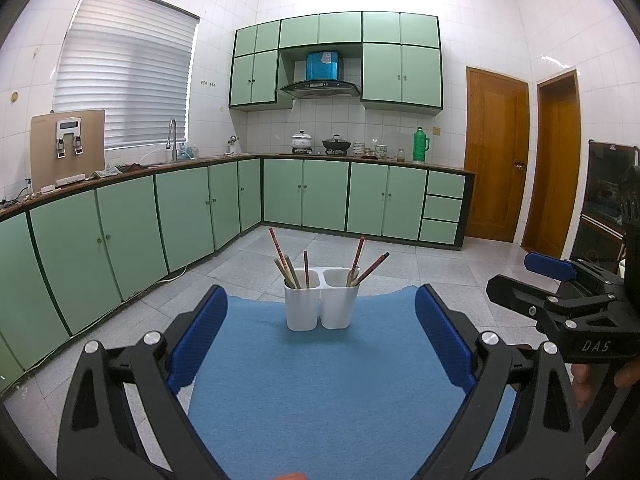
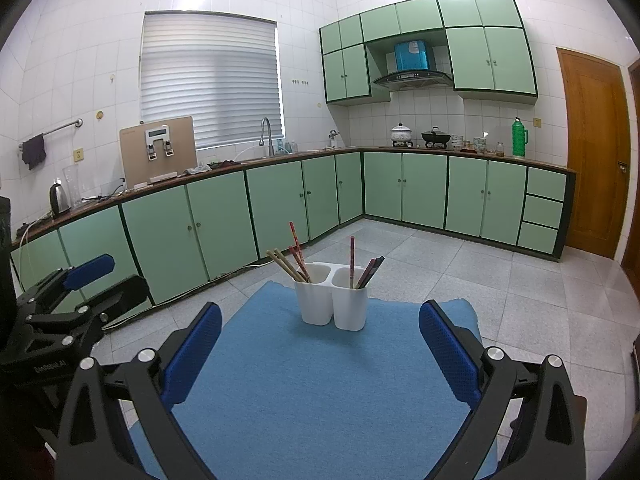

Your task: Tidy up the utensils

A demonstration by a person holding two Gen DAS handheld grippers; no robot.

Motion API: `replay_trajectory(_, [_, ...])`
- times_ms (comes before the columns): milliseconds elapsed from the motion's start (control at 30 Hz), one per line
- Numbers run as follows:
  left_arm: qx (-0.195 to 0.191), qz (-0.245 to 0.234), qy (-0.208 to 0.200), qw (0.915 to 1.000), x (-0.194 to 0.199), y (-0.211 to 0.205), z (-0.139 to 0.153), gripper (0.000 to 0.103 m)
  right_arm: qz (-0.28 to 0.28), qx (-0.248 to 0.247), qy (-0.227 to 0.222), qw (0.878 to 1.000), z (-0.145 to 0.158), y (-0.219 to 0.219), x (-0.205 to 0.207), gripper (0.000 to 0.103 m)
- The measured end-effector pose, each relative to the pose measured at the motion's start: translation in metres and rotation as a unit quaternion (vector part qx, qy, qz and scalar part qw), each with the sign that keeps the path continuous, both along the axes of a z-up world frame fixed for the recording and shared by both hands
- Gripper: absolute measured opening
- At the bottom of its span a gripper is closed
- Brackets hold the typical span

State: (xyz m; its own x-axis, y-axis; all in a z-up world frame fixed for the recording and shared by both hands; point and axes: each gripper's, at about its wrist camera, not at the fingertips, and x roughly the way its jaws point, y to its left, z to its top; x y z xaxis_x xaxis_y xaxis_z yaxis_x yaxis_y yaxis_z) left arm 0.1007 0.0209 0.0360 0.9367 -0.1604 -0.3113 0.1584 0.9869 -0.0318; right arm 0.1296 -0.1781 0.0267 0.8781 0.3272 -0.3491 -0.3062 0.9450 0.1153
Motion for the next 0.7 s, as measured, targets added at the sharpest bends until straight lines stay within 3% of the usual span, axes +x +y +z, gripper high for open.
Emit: replay_trajectory(700, [0.000,0.002,0.001,1.0000,-0.0009,0.0003,-0.0009,0.092,0.001,-0.001,0.000,1.000,0.0002,0.0008,0.0001,0.097])
